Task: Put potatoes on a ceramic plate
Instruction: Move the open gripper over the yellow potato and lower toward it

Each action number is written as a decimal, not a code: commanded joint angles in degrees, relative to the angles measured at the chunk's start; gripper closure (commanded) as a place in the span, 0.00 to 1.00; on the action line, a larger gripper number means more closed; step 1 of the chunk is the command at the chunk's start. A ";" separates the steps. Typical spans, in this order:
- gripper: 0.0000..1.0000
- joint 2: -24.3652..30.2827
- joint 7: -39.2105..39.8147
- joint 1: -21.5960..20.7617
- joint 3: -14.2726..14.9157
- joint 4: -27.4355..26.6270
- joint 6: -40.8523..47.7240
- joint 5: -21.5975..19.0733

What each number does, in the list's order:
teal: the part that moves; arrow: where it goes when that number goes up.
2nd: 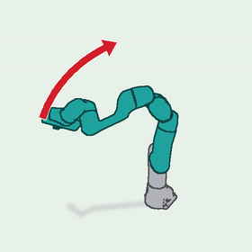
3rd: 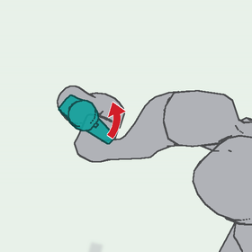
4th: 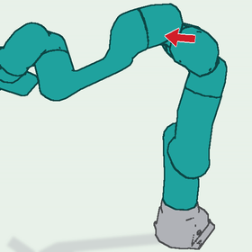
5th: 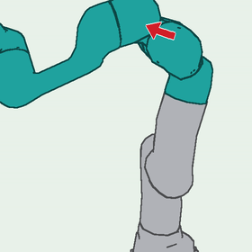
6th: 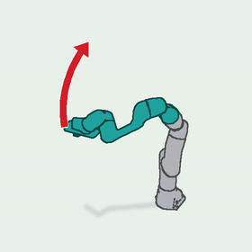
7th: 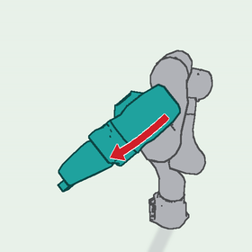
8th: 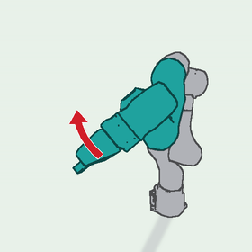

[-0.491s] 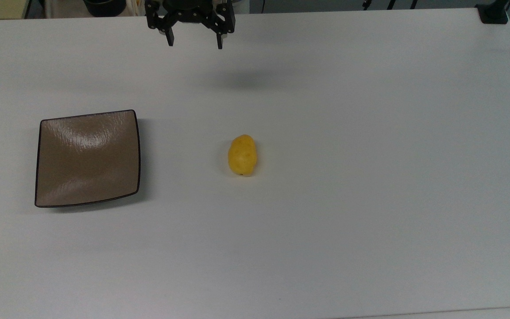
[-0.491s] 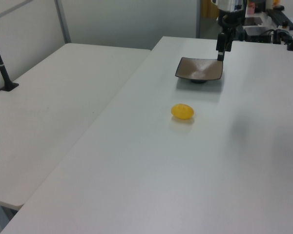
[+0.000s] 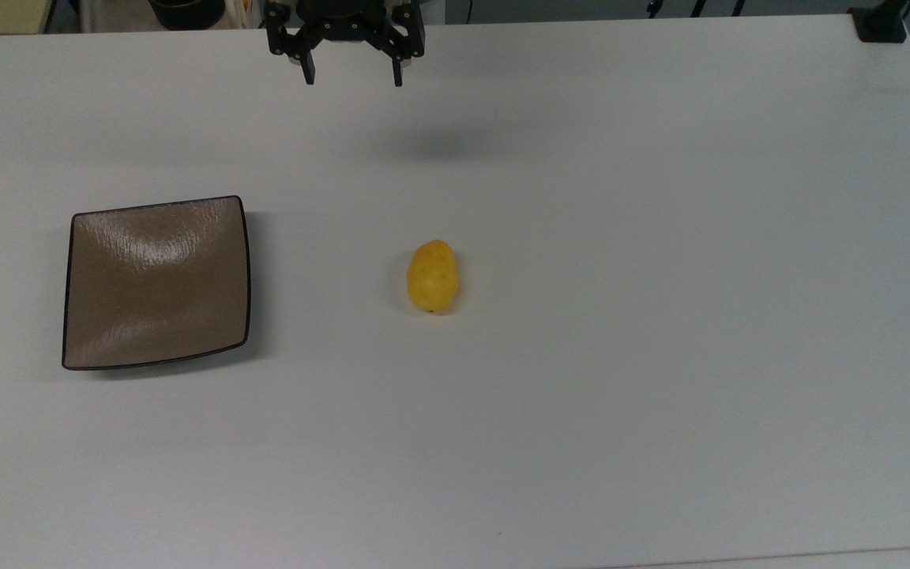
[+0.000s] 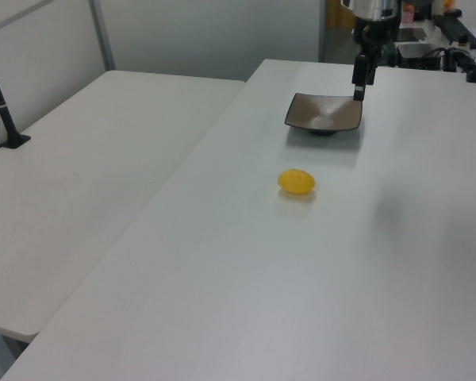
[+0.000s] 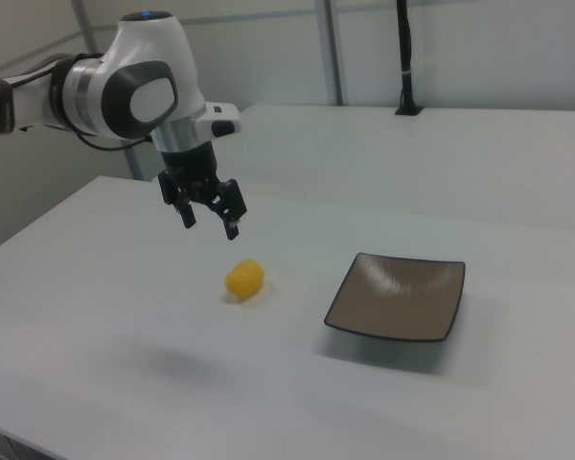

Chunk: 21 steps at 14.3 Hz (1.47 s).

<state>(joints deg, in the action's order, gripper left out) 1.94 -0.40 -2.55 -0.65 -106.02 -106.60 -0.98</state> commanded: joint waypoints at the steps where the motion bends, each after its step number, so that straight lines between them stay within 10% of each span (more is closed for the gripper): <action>1: 0.00 0.96 1.54 -1.32 1.36 -1.56 -1.59 -1.04; 21: 0.00 -18.63 -11.38 -5.62 0.04 -0.59 -27.07 -3.59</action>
<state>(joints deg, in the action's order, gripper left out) -14.43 -10.64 -7.11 -0.84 -106.90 -131.01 -3.68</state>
